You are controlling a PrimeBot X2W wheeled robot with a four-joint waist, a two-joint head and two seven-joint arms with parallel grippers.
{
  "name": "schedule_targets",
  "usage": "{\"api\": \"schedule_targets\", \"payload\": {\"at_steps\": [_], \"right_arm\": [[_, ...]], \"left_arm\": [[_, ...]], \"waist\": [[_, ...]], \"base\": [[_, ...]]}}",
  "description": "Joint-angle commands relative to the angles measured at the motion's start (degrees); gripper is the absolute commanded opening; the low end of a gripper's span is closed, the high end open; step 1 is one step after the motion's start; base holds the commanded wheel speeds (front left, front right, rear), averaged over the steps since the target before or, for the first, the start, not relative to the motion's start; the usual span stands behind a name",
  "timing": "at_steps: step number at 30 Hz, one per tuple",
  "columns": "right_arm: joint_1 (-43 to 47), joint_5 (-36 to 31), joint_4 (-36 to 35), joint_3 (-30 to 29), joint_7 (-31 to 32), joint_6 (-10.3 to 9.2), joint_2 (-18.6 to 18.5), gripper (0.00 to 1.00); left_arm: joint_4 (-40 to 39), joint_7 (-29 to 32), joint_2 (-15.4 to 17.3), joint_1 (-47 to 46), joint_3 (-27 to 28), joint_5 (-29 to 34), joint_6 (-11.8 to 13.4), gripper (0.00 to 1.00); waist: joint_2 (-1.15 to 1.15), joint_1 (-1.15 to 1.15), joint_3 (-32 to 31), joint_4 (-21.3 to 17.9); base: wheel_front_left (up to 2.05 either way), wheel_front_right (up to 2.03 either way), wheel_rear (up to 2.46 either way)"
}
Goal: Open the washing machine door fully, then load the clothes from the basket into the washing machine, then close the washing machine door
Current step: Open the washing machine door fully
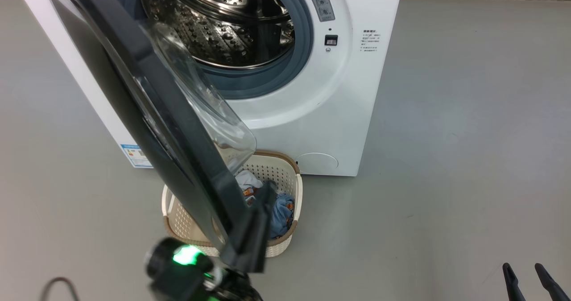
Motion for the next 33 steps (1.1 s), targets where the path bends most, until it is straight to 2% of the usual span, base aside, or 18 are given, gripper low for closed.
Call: {"api": "schedule_targets", "payload": {"at_steps": [1,5,14,33], "right_arm": [[-0.21,-0.55,-1.42,1.06,-0.70,0.16,-1.76,1.00],[-0.35,-0.51,-1.38,1.31,-0.70,0.16,-1.69,1.00],[-0.89,-0.54,-1.29,1.53,-0.70,0.16,-1.76,1.00],[-1.14,-0.72,-1.86,0.90,-0.70,0.16,-1.59,1.00]], "left_arm": [[-0.01,-0.29,0.18,-2.02,0.83,-0.37,-0.33,0.00],[6.26,-0.29,0.18,-2.44,-1.73,-2.50,-0.74,0.00],[17.25,-0.29,0.18,-5.81,-0.59,-6.59,-0.94,0.00],[23.32,-0.29,0.18,-7.91,4.67,-9.26,-1.05,0.00]], "waist": [[0.00,0.00,0.00,-0.07],[0.00,0.00,0.03,-0.12],[0.00,0.00,0.47,-0.15],[0.00,0.00,0.89,-0.15]], "base": [[0.00,0.00,0.00],[0.00,0.00,0.00],[0.00,0.00,0.00],[0.00,0.00,0.00]]}}
